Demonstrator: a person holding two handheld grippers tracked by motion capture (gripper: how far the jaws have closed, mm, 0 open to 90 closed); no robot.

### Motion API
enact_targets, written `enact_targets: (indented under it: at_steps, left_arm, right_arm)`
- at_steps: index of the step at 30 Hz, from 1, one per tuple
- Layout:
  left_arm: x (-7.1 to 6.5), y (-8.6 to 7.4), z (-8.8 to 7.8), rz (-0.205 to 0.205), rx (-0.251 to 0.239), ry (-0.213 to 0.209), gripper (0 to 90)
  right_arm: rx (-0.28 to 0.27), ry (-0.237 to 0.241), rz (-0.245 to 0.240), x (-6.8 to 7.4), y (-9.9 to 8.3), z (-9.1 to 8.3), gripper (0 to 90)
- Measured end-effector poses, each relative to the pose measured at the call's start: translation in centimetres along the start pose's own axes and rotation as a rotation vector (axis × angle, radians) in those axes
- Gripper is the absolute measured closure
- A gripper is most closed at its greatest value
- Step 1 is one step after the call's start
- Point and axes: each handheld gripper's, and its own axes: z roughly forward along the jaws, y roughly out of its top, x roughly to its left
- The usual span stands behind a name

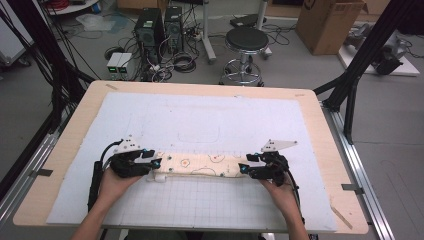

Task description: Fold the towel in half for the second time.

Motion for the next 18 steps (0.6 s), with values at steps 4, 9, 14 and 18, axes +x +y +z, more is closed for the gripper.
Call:
enact_targets:
  at_steps: [4,9,14,18]
  left_arm:
    - [0.7,0.4,0.7,-0.020,0.031,0.018,54.9]
    - [1.3,0.9,1.9,-0.073,0.054,-0.026,54.9]
    - [1.8,0.6,2.8,-0.102,0.091,-0.018,55.5]
    - [2.0,0.4,3.2,-0.104,0.128,-0.037,56.1]
  right_arm:
    - [0.034,0.006,0.028,-0.8,1.5,0.1,45.0]
    - [0.025,-0.015,0.053,-2.0,2.4,0.8,45.0]
    - [0.070,-0.012,0.098,-2.9,1.8,2.2,45.8]
    - [0.117,0.003,0.110,-3.1,1.5,3.1,48.8]
